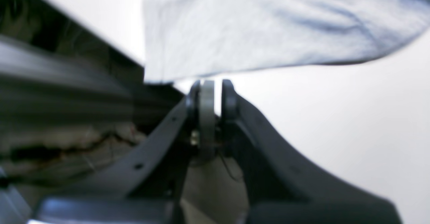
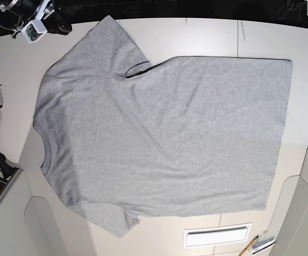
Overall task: Fold the T-shirt properly
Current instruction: 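Move both grippers down to the shirt's shoulder and hem corners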
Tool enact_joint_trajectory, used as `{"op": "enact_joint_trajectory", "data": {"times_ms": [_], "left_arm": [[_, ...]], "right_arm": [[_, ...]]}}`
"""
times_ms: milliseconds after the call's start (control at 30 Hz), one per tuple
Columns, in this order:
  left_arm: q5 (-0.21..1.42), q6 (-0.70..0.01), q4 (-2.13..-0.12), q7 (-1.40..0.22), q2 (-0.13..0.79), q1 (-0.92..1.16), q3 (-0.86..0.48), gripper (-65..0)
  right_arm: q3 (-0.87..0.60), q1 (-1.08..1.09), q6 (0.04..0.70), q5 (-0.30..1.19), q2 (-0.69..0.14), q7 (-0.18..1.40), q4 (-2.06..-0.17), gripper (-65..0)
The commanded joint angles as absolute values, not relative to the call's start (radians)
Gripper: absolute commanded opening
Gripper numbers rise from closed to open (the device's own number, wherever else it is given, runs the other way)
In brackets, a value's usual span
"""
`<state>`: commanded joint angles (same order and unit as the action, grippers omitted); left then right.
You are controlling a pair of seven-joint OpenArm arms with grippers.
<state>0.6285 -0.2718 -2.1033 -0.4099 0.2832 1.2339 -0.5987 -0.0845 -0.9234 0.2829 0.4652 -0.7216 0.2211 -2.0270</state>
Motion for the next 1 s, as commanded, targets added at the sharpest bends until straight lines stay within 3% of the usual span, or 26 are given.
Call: {"op": "enact_joint_trajectory", "data": {"times_ms": [167,333,467,800,1000], "left_arm": [[0.554,-0.254,-2.104,-0.529,0.283,1.101,-0.599,-58.1],[0.545,-0.254,-2.104,-0.552,0.283,1.012,-0.599,-37.5],[0.546,-0.255,-2.104,-0.644,0.286,0.942,-0.599,-37.0],[0.617,-0.281,-1.944,-0.681,0.392,0.766,-0.599,-36.8],[0.784,-0.395,-1.731,-0.767,0.447,0.625,-0.599,-36.1]], "right_arm": [[-0.178,-0.866,0.257,0.558,-0.606,0.323,-2.006,-45.2],[-0.208,-0.848,0.196,0.573,-0.539,0.350,-1.961,-32.7],[-0.208,-0.807,0.191,0.602,-0.493,0.379,-1.895,-24.0],[-0.208,-0.672,0.359,0.722,-0.377,0.483,-1.697,-23.8],[-0.208,-0.671,0.408,0.752,-0.363,0.506,-1.696,-23.8]]}}
